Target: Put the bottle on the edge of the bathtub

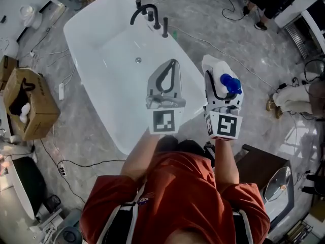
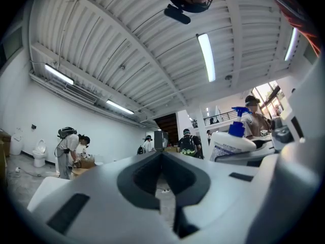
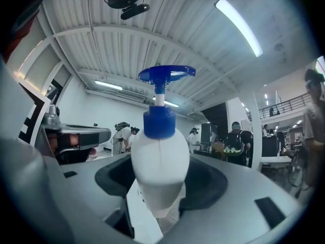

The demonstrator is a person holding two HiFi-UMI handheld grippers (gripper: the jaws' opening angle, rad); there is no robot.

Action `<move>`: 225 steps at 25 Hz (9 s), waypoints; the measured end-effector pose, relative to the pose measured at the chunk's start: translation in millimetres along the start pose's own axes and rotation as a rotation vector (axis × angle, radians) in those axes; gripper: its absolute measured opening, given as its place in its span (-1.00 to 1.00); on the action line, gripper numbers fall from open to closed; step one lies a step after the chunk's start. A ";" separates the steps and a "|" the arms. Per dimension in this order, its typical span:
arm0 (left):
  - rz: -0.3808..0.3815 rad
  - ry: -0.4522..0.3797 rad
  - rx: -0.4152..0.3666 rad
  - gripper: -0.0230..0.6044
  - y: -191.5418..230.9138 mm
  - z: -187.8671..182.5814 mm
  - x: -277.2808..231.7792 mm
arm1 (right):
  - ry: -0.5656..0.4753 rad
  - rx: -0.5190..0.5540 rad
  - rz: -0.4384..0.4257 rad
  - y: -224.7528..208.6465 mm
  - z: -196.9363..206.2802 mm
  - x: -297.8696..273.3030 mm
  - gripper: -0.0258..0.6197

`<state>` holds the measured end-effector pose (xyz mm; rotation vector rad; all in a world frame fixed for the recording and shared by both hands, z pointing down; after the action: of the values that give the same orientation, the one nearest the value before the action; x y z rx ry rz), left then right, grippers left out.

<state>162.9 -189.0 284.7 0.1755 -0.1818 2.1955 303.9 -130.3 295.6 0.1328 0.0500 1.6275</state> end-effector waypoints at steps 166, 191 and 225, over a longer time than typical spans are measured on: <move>-0.035 0.085 -0.052 -0.87 9.9 -10.2 -19.1 | -0.127 -0.021 -0.054 -19.0 -39.5 -12.2 0.28; 0.111 0.062 -0.030 -0.87 -113.4 -16.0 -47.3 | -0.111 -0.021 0.078 -112.0 -19.2 46.6 0.09; 0.227 0.051 -0.058 -0.87 -151.1 -10.1 -52.7 | -0.081 -0.039 0.193 -136.7 -11.5 62.5 -0.88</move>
<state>315.3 -139.9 274.7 0.0690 -0.2475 2.4143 434.6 -58.9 272.2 0.1783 -0.0582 1.8132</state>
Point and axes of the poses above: the fingertips, and each gripper's own axes: x backward along the fingers, y to its left, z out of its underside, the point moved 4 cm from there along x, backward along the fingers, and after that the axes turned 3 degrees about -x, right-handed, at the moved point
